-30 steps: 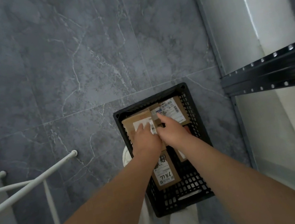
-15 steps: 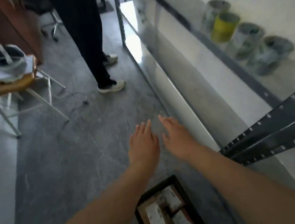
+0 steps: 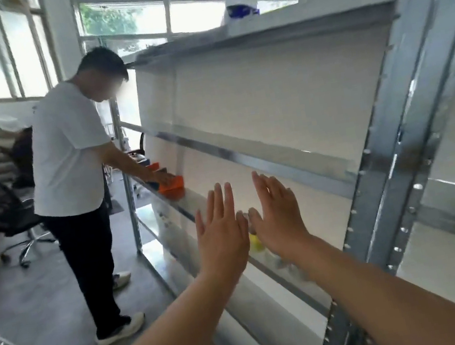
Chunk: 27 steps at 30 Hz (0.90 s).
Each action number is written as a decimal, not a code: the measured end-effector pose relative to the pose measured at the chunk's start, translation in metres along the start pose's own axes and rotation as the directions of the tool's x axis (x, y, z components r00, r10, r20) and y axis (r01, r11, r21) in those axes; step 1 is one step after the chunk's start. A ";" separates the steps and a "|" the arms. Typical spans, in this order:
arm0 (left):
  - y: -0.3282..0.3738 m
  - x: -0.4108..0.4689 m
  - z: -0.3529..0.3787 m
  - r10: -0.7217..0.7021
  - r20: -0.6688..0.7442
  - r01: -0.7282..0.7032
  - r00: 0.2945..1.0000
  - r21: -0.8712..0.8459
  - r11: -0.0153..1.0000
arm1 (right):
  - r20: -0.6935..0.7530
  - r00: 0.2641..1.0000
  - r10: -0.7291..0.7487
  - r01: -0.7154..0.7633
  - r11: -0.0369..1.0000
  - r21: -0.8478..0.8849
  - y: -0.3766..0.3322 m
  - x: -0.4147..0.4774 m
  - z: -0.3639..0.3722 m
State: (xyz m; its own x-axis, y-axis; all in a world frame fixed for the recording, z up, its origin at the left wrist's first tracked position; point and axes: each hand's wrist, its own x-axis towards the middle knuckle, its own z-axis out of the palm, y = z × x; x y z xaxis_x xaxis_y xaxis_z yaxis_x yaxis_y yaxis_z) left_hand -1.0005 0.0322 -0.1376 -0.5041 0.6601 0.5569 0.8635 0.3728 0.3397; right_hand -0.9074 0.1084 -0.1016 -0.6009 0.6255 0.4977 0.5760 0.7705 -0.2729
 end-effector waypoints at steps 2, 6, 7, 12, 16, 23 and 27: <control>0.029 0.008 -0.020 0.038 -0.035 -0.038 0.999 0.009 0.999 | -0.073 0.997 -0.014 0.011 0.999 -0.049 0.005 -0.001 -0.038; 0.097 0.001 -0.050 0.113 -0.090 -0.116 0.990 -0.031 0.993 | -0.157 0.987 0.030 -0.042 0.996 -0.075 0.025 -0.026 -0.110; 0.116 -0.004 -0.054 0.136 -0.102 -0.140 0.985 -0.036 0.990 | -0.178 0.983 0.048 -0.061 0.996 -0.067 0.033 -0.037 -0.128; 0.219 -0.042 -0.072 0.195 -0.108 -0.214 0.975 -0.200 0.956 | -0.298 0.947 0.119 -0.152 0.984 -0.091 0.086 -0.105 -0.224; 0.319 -0.080 -0.085 0.335 -0.115 -0.354 0.935 -0.239 0.904 | -0.415 0.896 0.156 -0.251 0.950 -0.185 0.143 -0.178 -0.305; 0.506 -0.185 -0.112 0.555 -0.163 -0.576 0.815 -0.323 0.751 | -0.540 0.798 0.267 -0.500 0.793 -0.347 0.233 -0.328 -0.436; 0.591 -0.250 -0.121 0.660 -0.151 -0.660 0.736 -0.377 0.650 | -0.609 0.721 0.332 -0.619 0.704 -0.349 0.264 -0.407 -0.487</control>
State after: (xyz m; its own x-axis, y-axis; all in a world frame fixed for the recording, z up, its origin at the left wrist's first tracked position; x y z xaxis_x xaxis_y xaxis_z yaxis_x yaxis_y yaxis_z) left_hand -0.3659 0.0090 0.0155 0.1961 0.6330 0.7489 0.8877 -0.4391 0.1387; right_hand -0.2406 -0.0020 0.0252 0.0957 0.6320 0.7690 0.9706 0.1122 -0.2130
